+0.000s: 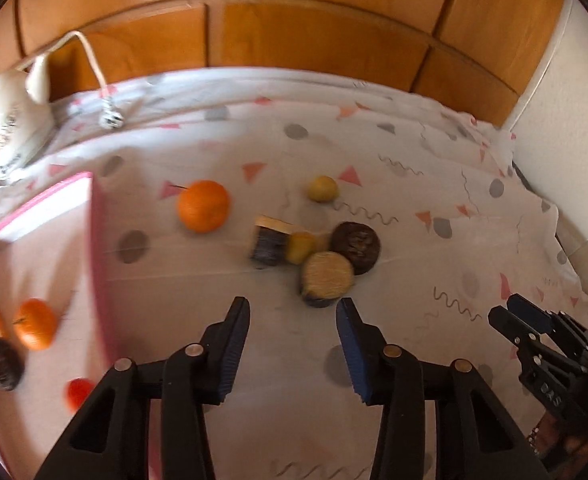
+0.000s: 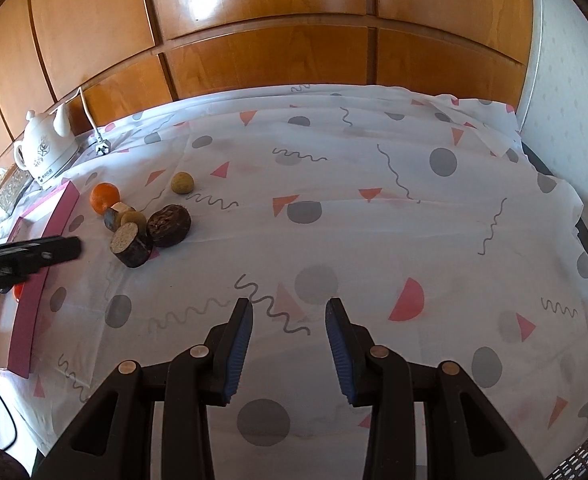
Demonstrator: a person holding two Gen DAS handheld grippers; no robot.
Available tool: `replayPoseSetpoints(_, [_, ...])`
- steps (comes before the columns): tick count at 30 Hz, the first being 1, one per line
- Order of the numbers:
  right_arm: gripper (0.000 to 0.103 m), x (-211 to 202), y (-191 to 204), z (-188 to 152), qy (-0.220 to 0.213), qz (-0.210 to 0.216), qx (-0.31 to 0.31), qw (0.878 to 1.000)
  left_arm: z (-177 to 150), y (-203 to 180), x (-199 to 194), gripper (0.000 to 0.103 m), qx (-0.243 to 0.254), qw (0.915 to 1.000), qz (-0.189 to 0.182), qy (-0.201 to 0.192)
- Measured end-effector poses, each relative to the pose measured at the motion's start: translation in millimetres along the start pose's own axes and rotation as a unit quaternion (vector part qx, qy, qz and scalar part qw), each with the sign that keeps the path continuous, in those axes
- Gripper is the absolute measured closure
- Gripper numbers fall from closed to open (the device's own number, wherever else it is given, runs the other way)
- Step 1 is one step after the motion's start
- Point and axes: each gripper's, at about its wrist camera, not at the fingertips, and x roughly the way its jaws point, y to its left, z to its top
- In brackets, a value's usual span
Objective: Organize fruits
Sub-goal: 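Reach the left gripper to the round tan grainy disc and grasp it, then carry the tan disc with the left gripper into the tray and release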
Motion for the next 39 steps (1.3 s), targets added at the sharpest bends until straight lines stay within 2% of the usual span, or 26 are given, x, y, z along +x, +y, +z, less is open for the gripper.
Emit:
replayPoseSetpoints(5, [0.065,2,-6,-1,0.004,-0.003,0.005,1.0,5,-18,25,0.056,0.011,0.9999,0.001,0.013])
replayPoseSetpoints(11, [0.065,3,-16,-3,0.001,-0.017,0.018,1.0,6,-18,45,0.056,-0.007,0.9996,0.014,0.024])
replayPoseSetpoints(17, [0.065,2,-32,-5,-0.01,-0.05,0.051,0.997,8,-17,50,0.057,-0.021,0.9995,0.022,0.01])
replayPoseSetpoints(19, [0.064,1,-40,-5,-0.014,-0.069,0.07,0.995,9,-16,51,0.063,-0.023,0.9996,0.019,0.004])
replayPoseSetpoints(21, [0.057,2,-51,-7,-0.014,-0.088,0.094,0.992,7,-17,51,0.066,-0.019,0.9997,0.016,-0.002])
replayPoseSetpoints(23, [0.055,4,-60,-10,-0.01,-0.108,0.115,0.987,5,-18,49,0.066,-0.016,0.9997,0.017,-0.007])
replayPoseSetpoints(27, [0.055,11,-74,-16,0.003,-0.118,0.143,0.983,-1,-16,38,0.066,-0.015,0.9995,0.018,-0.02])
replayPoseSetpoints(33, [0.055,16,-80,-19,0.008,-0.123,0.154,0.98,-8,-9,8,0.066,-0.02,0.9982,0.024,-0.051])
replayPoseSetpoints(39, [0.054,15,-78,-22,0.005,-0.128,0.149,0.98,-14,6,-22,0.066,-0.048,0.9956,0.027,-0.076])
